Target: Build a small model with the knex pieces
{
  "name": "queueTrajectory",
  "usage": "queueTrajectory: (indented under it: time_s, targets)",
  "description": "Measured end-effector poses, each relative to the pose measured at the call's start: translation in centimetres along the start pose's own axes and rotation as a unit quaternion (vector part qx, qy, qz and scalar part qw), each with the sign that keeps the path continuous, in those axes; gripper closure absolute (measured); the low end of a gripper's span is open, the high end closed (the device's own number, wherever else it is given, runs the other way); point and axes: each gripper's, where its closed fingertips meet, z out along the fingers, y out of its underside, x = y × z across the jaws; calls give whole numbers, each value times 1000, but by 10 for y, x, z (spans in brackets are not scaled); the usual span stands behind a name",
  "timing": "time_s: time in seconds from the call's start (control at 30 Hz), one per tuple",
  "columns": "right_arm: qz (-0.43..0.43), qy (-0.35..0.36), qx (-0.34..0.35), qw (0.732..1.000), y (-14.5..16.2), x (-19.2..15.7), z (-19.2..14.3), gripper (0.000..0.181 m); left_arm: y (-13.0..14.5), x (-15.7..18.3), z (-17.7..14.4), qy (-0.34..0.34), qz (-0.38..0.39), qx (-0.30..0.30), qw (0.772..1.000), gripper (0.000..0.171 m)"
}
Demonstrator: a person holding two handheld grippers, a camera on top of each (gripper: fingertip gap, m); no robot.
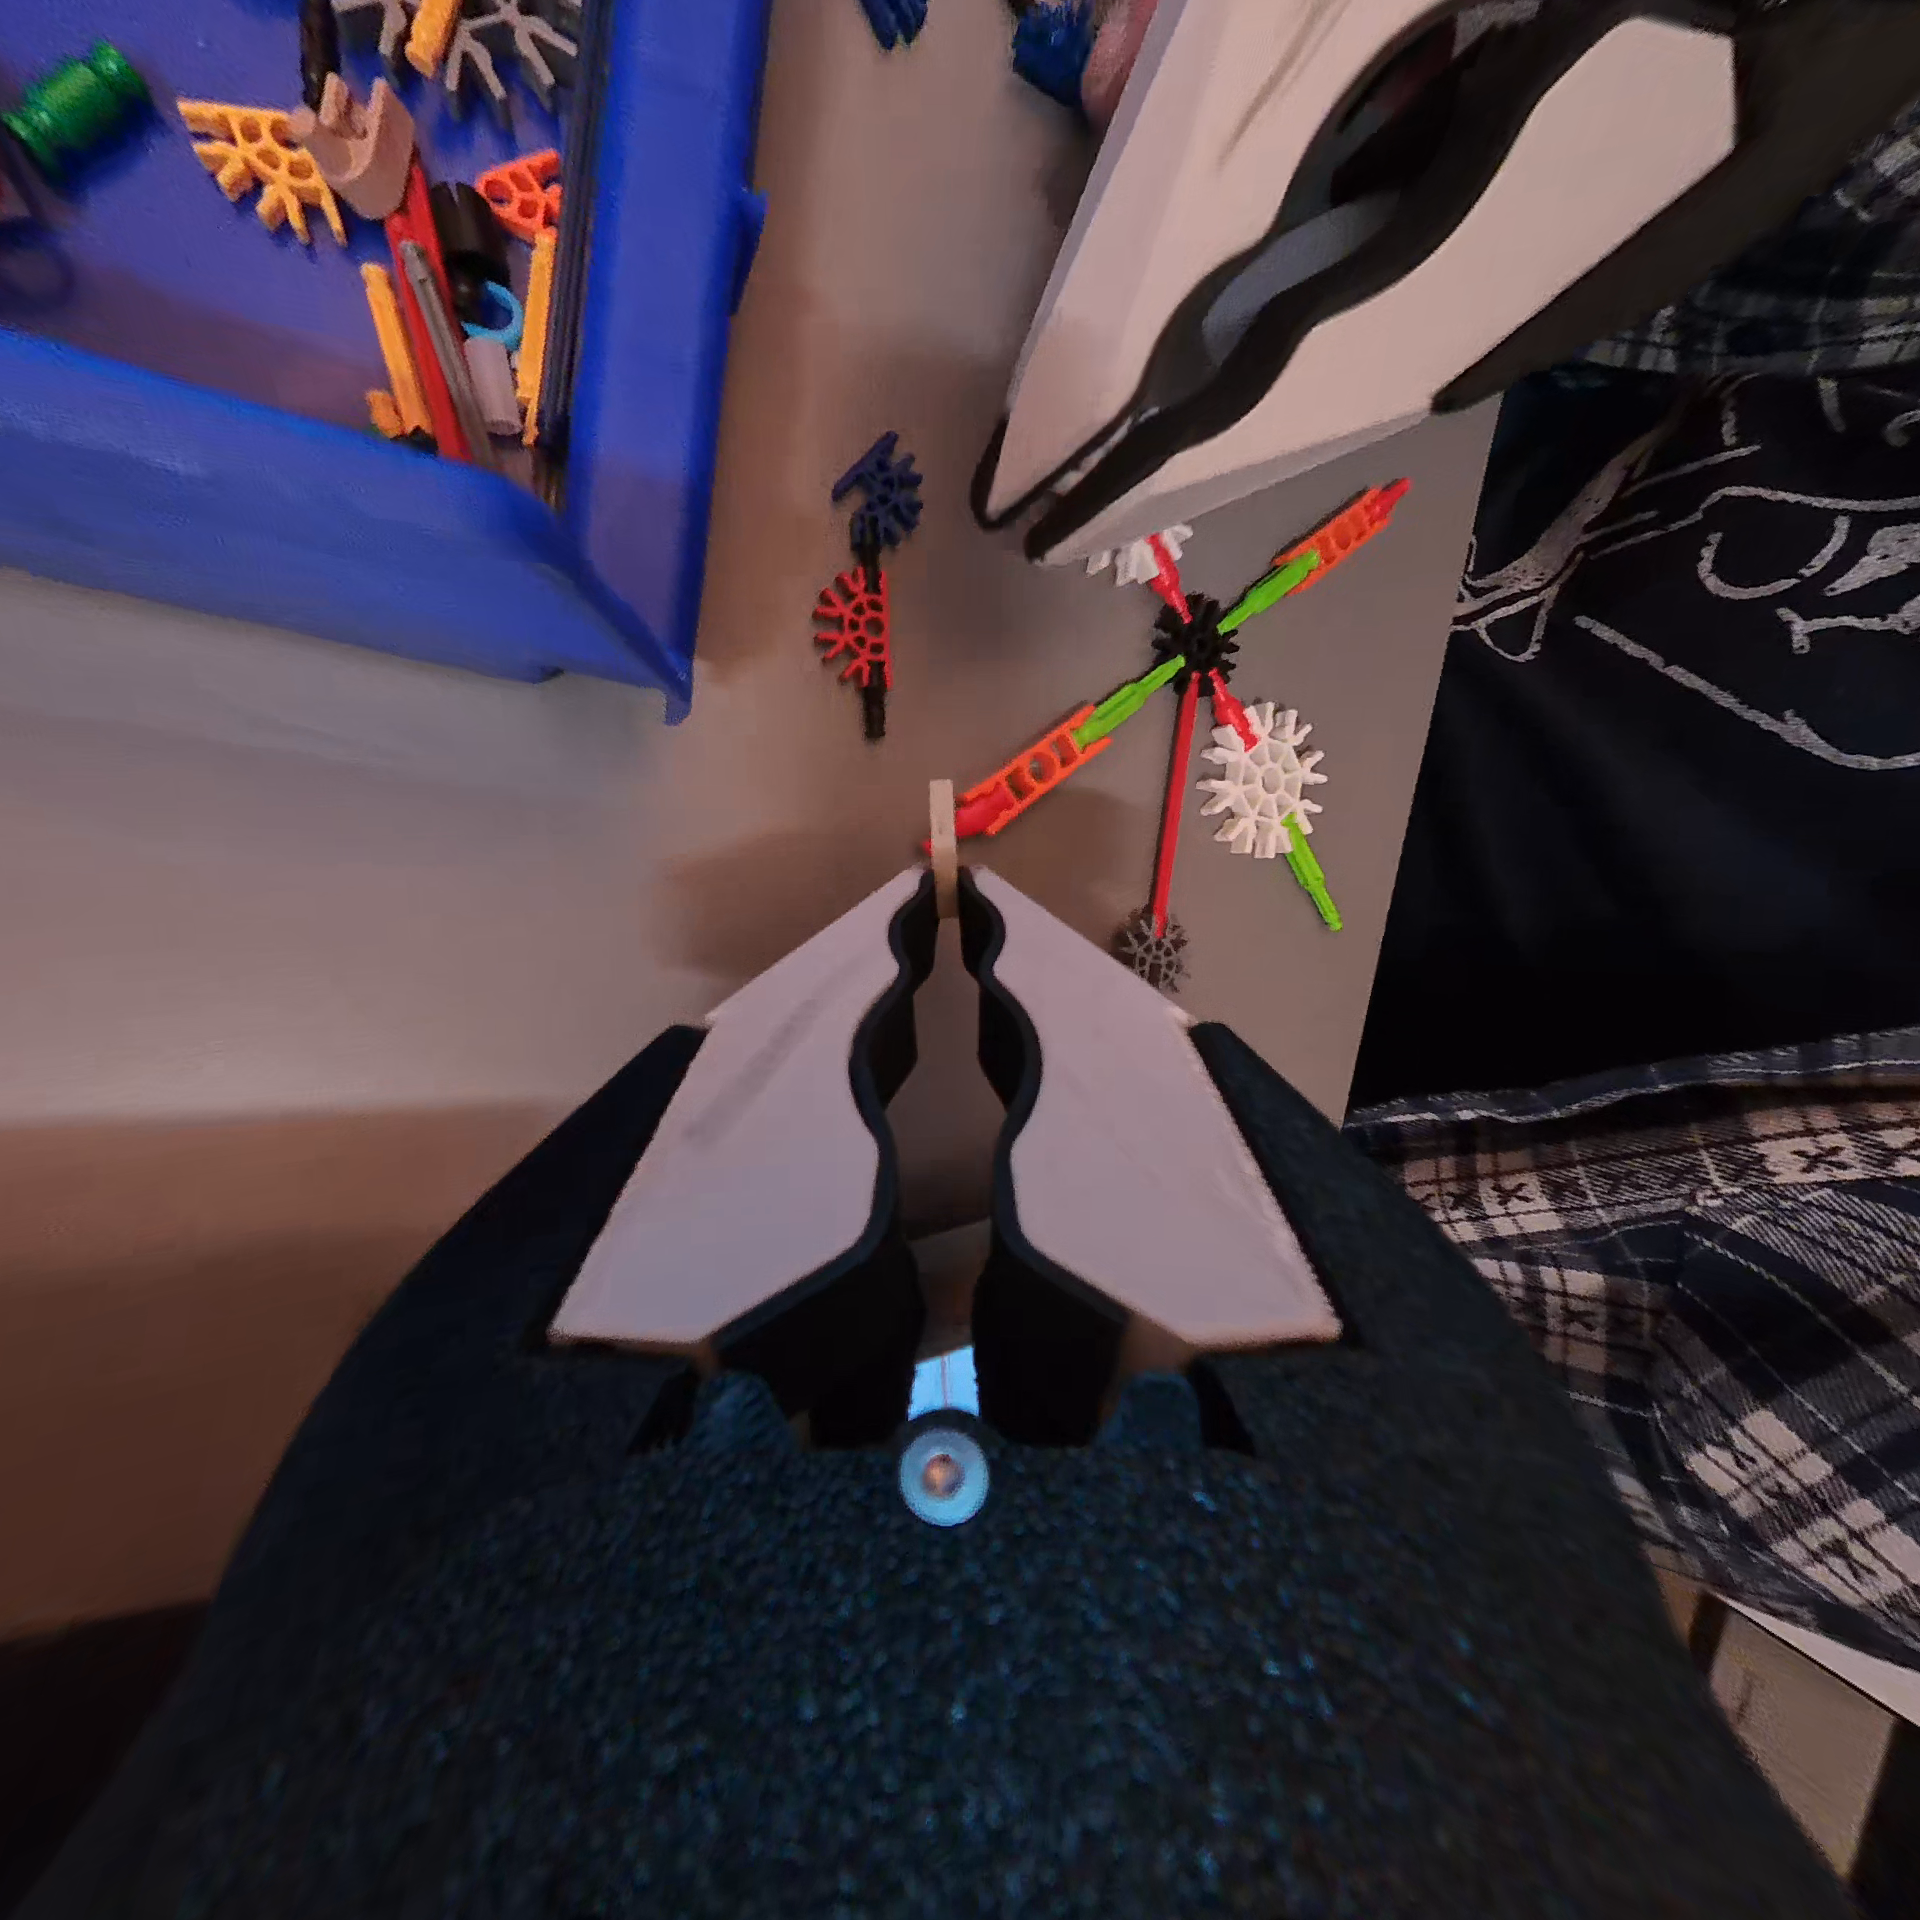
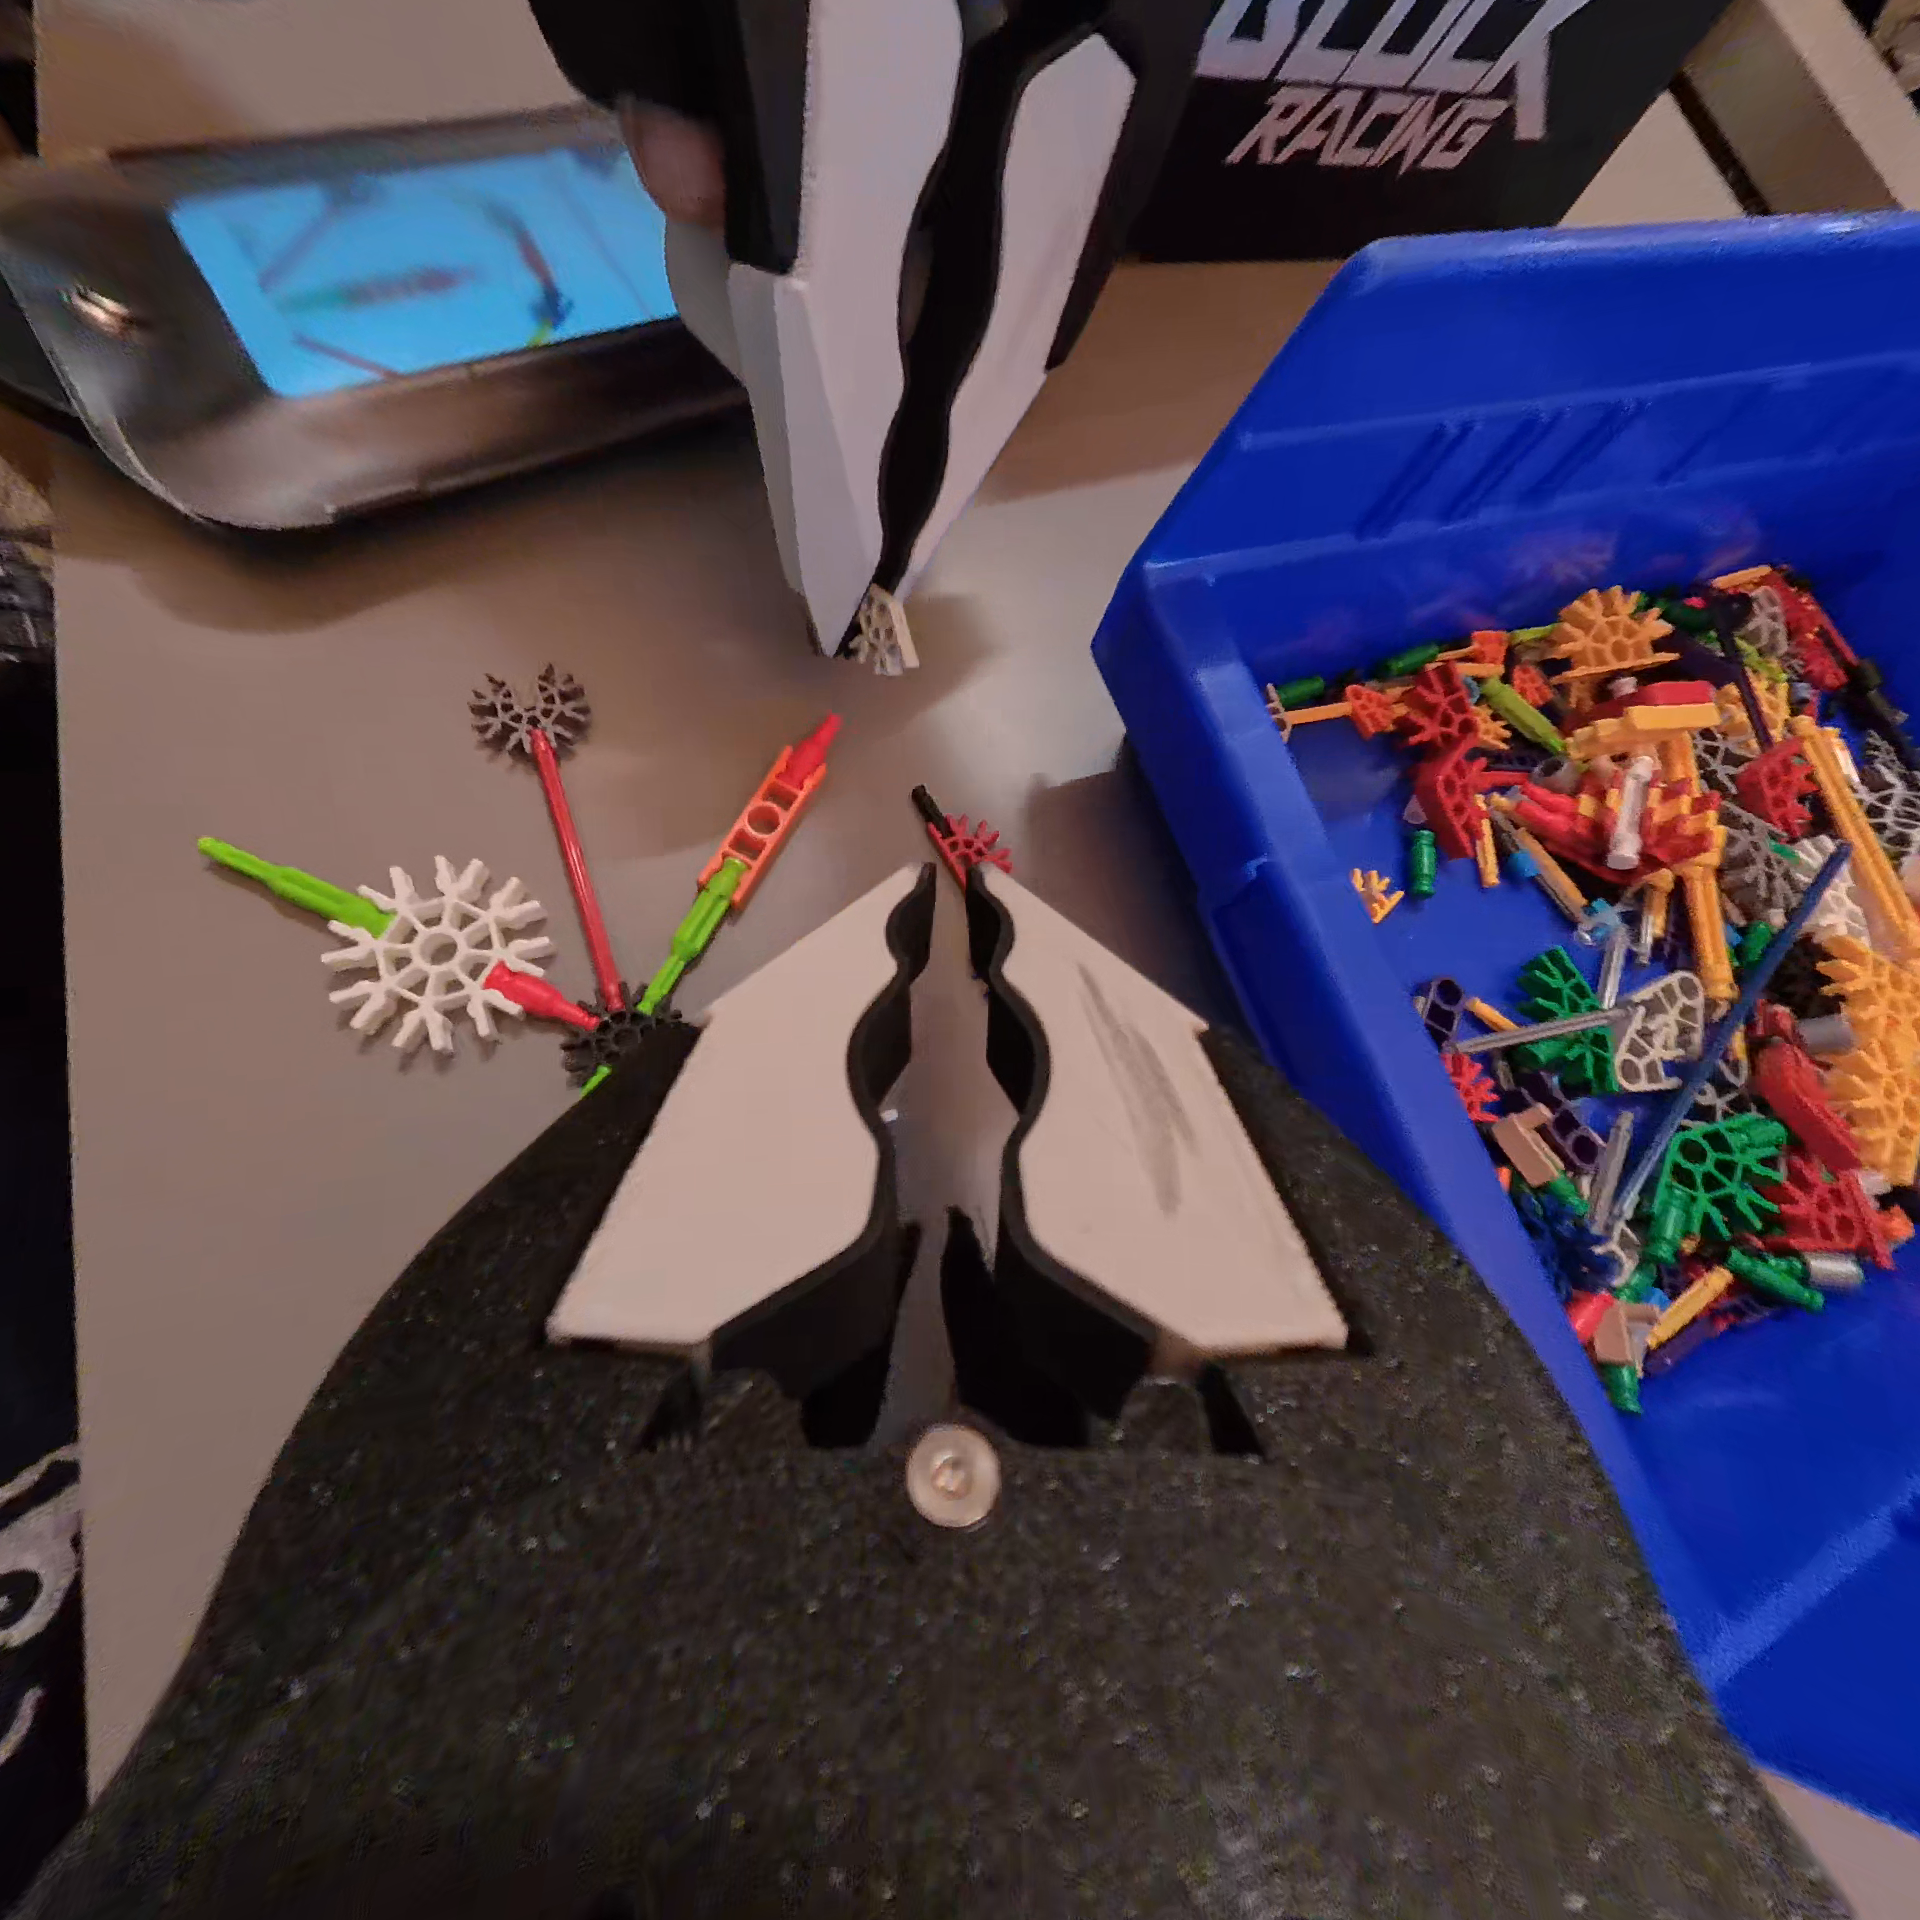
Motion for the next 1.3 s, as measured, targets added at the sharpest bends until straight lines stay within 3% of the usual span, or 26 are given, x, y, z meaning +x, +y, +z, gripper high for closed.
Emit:
queueTrajectory:
  time_s: [0.4, 0.8, 0.93, 1.03, 1.3]
  targets:
    - [-16, -16, -44, 999, 12, 4, 27, 181, 1, -8, 15, 24, -36, -42, 998, 169]
    - [-14, -6, -54, 998, 10, 9, 31, 181, -5, -9, 14, 12, -71, -19, 997, 162]
    - [-15, -3, -50, 999, 10, 10, 30, 181, -4, -13, 9, -14, -75, -8, 997, 151]
    - [-12, -7, -48, 999, 10, 10, 28, 181, 2, -22, 3, -72, -53, -19, 996, 145]
    - [-9, -6, -29, 1000, 9, 12, 22, 181, -6, -24, 2, -153, 40, -1, 987, 150]
